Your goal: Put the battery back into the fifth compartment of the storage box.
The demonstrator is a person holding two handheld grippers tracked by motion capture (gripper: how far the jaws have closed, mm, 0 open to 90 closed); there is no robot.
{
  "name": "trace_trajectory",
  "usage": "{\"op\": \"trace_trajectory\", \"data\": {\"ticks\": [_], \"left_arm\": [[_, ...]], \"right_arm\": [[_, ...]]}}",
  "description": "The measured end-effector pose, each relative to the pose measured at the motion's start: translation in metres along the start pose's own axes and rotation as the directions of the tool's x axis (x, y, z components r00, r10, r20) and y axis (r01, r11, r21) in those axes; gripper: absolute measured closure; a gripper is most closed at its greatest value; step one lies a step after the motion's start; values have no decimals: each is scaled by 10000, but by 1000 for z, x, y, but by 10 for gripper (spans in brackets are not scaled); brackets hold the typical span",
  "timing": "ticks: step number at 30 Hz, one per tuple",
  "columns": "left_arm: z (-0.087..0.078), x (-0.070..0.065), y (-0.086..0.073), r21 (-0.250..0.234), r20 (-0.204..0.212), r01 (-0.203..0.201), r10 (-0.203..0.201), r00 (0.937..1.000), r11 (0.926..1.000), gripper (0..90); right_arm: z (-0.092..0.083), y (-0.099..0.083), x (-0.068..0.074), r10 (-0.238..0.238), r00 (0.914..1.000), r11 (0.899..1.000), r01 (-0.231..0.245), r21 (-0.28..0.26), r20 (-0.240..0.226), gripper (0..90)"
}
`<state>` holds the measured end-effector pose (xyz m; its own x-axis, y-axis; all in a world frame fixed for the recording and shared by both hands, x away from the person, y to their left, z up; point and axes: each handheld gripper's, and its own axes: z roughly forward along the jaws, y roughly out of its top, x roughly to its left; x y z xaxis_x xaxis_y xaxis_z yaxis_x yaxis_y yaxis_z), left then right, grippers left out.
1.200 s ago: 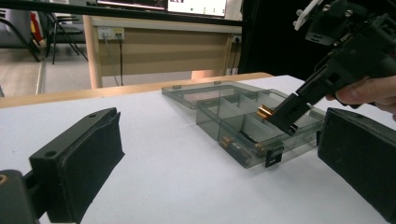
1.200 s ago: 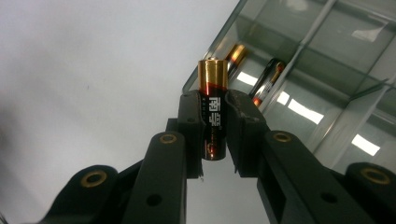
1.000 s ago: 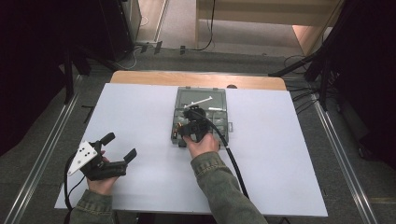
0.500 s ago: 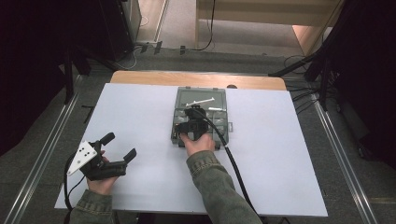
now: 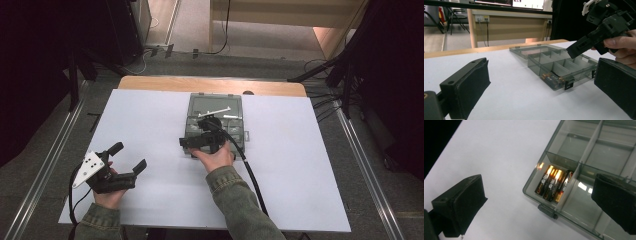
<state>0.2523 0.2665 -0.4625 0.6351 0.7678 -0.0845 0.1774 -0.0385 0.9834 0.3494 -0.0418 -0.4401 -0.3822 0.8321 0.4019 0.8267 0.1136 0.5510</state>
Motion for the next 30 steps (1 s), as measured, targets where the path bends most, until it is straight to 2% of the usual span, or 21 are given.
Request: {"op": "trace_trajectory", "data": {"ticks": [3,12,17,20,24,30], "left_arm": [[0,0,0,5,-2,-2,2,10000,10000,0],[0,0,0,9,-9,-4,4,10000,10000,0],[0,0,0,16,-23,-5,5,10000,10000,0],[0,0,0,15,-25,-17,18,10000,10000,0],[0,0,0,35,-60,-23,23,10000,10000,0],[1,1,0,46,-86,-13,13,10000,10000,0]], "right_arm": [[-3,-2,0,-156,9998,9998,155,-154,-79,0],[-16,-11,-9,-382,9990,9993,382,-27,-227,0],[-26,-19,-14,-776,9970,9970,775,27,40,0],[-35,-25,-19,-965,9949,9952,969,-140,293,1],[-45,-31,-29,-1070,9922,9934,1093,-334,636,1],[-57,-40,-45,-1100,9903,9907,1161,-708,845,1]]}}
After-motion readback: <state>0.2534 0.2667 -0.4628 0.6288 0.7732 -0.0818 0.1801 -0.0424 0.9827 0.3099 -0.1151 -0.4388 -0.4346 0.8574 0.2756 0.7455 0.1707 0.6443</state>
